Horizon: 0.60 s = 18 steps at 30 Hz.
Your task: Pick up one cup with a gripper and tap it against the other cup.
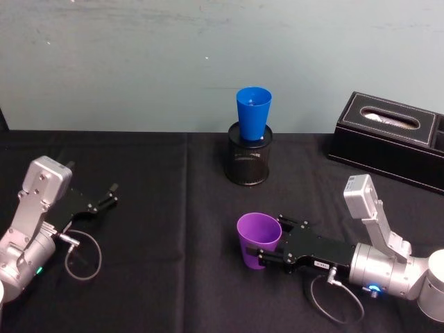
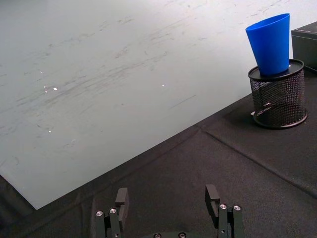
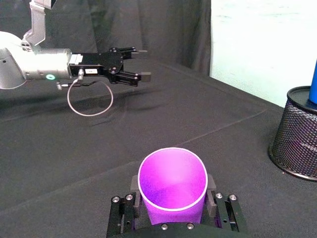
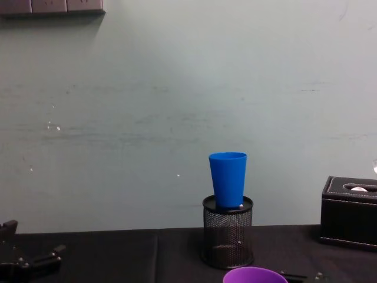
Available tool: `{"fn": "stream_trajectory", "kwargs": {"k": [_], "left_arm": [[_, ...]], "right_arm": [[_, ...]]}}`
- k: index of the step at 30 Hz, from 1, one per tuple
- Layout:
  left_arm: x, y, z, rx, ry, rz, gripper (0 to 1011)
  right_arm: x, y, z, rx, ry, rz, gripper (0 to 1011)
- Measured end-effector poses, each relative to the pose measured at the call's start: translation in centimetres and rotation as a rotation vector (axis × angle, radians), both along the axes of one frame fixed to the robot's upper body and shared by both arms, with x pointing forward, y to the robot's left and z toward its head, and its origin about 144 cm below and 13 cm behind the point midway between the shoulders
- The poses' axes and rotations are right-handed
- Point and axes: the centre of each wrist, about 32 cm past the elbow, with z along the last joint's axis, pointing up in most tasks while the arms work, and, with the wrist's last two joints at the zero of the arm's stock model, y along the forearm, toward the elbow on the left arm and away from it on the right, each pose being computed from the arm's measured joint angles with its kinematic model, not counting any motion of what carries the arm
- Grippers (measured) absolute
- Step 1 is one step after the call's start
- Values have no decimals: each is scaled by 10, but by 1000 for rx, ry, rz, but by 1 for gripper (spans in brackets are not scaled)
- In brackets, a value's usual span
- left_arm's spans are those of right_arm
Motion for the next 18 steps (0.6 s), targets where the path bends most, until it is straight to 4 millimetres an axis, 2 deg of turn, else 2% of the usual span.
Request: {"fn": "stream_trajectory", "kwargs": {"k": [18], "left_arm": [[0,0,0,0,0,0,1011]], "right_arm": [[0,0,0,0,0,0,736]]}}
